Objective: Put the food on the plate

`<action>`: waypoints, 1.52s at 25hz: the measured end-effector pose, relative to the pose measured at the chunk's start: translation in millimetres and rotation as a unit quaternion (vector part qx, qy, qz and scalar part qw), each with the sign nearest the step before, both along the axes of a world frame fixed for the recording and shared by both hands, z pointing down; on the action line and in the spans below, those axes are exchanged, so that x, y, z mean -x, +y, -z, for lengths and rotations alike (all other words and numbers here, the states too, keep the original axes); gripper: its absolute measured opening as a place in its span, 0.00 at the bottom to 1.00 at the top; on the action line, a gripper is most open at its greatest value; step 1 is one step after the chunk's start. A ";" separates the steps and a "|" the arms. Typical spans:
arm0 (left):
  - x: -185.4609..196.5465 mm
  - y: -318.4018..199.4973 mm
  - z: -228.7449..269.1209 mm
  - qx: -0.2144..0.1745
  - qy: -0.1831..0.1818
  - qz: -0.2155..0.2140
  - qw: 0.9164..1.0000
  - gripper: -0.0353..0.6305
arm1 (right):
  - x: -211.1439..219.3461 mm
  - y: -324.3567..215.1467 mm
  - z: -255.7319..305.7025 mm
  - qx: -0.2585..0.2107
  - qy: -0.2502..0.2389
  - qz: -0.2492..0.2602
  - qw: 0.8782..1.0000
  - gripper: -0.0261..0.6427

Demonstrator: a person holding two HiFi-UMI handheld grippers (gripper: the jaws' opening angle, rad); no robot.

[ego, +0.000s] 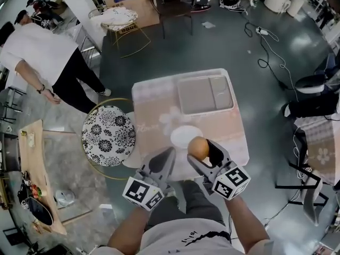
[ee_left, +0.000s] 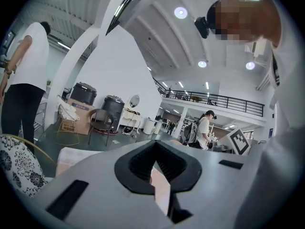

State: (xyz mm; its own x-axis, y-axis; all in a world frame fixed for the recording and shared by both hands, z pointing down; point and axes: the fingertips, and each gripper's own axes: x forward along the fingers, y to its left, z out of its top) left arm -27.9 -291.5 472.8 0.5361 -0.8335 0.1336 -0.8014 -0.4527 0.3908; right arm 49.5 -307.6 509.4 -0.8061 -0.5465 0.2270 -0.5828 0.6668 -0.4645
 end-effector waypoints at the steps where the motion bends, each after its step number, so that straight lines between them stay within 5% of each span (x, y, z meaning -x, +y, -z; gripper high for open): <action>1: 0.8 -3.9 -7.0 0.002 -0.001 0.000 1.000 0.06 | 1.5 -4.2 -8.2 0.002 0.006 0.000 1.000 0.51; 12: 8.5 -28.5 -102.6 0.006 -0.015 0.013 1.000 0.06 | 9.3 -21.8 -141.4 0.031 0.054 -0.031 0.998 0.51; 20: 7.4 -29.6 -145.1 0.008 -0.009 -0.004 1.000 0.06 | 11.5 -34.4 -205.4 0.011 0.114 -0.044 0.992 0.51; 38: 5.0 -39.0 -199.9 0.028 -0.020 0.003 0.999 0.06 | 27.6 -46.8 -292.9 -0.039 0.335 0.041 0.941 0.51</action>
